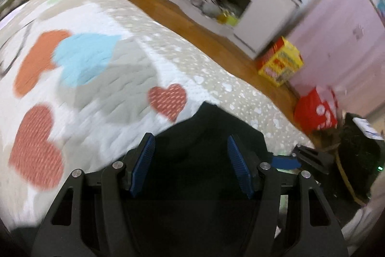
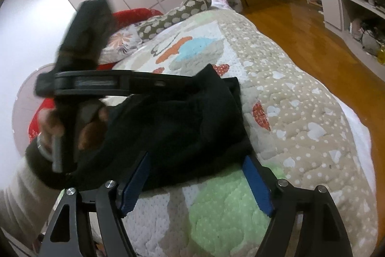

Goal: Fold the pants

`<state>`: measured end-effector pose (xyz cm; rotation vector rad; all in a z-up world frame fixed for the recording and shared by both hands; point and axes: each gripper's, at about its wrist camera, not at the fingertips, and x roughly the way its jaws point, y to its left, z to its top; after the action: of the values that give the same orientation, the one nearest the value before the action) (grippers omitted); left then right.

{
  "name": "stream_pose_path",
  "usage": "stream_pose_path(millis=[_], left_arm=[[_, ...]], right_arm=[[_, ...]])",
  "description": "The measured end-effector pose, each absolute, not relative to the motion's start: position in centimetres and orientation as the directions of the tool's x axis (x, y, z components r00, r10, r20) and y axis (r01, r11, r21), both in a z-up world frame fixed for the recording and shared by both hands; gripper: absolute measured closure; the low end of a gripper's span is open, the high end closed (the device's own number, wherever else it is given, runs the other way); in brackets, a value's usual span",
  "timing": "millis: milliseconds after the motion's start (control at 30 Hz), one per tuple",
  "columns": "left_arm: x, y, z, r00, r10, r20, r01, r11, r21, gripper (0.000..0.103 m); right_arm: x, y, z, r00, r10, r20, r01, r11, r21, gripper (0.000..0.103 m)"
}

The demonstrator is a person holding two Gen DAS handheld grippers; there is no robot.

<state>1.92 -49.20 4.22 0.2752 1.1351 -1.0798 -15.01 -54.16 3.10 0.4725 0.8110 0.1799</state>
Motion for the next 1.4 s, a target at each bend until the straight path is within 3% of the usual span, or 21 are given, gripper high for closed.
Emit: stream_pose_path(millis=[200,300,367,467,500,733,900,1033,1133,1200,1233,1267,1333,1400], left_arm=[[2.0,-52.5,2.7,-0.042,-0.540,-0.841,0.844,0.431,-0.318,0.040],[1.4,-53.4,2.3,-0.015,-0.543,-0.840,0.856,0.428,-0.292,0.044],[1.1,-53.6,2.2,0.005,-0.544,-0.839,0.861,0.429,-0.273,0.057],[1.7,-52.7,2.9,-0.005,-0.571,-0.821,0.833,0.451,-0.319,0.072],[1.9,-52.4,3.0,-0.014,-0.584,-0.812,0.824,0.454,-0.340,0.073],[2.4,-45.3,10.1,0.090,-0.700,-0.709,0.783,0.489,-0.383,0.073],[3.3,-36.0,12.9,0.247,-0.698,-0.672,0.674,0.622,-0.398,0.073],[3.0,-26.9,11.5,0.375,-0.625,-0.685,0.523,0.753,-0.400,0.073],[2.2,-22.7,9.5,0.388,-0.588,-0.710,0.411,0.800,-0.438,0.073],[0.9,-21.0,8.2,0.396,-0.579,-0.713,0.369,0.811,-0.454,0.070],[0.3,-20.7,7.8,0.393,-0.584,-0.710,0.365,0.808,-0.462,0.060],[0.0,-20.7,7.5,0.385,-0.594,-0.706,0.366,0.801,-0.474,0.049],[-1.1,-21.2,6.9,0.364,-0.620,-0.695,0.374,0.781,-0.501,0.042],[-1.6,-22.7,6.3,0.330,-0.642,-0.692,0.388,0.761,-0.520,0.042]], right_arm=[[-14.5,-54.0,2.8,0.720,0.328,-0.611,0.006,0.878,0.478,0.021],[-13.8,-54.1,2.6,0.735,0.299,-0.609,0.030,0.882,0.470,0.040],[-13.3,-54.5,2.4,0.734,0.283,-0.617,0.050,0.884,0.465,0.061],[-13.0,-55.3,2.9,0.727,0.344,-0.594,0.035,0.845,0.533,0.076],[-12.9,-55.3,3.6,0.734,0.365,-0.573,0.017,0.833,0.553,0.076],[-11.7,-50.7,10.3,0.749,0.465,-0.472,-0.189,0.833,0.521,0.077],[-9.8,-43.4,12.2,0.669,0.601,-0.438,-0.371,0.780,0.504,0.077],[-7.7,-35.8,9.8,0.538,0.697,-0.474,-0.475,0.715,0.513,0.077],[-6.6,-33.1,7.7,0.447,0.674,-0.589,-0.434,0.738,0.516,0.077],[-7.8,-34.4,8.3,0.453,0.677,-0.580,-0.435,0.736,0.519,0.077],[-8.5,-35.3,8.6,0.478,0.659,-0.581,-0.425,0.752,0.503,0.073],[-9.3,-37.1,9.2,0.522,0.615,-0.590,-0.395,0.788,0.472,0.061],[-11.0,-41.2,9.7,0.611,0.518,-0.599,-0.309,0.852,0.422,0.045],[-11.9,-44.4,9.4,0.654,0.481,-0.583,-0.240,0.864,0.444,0.043]])
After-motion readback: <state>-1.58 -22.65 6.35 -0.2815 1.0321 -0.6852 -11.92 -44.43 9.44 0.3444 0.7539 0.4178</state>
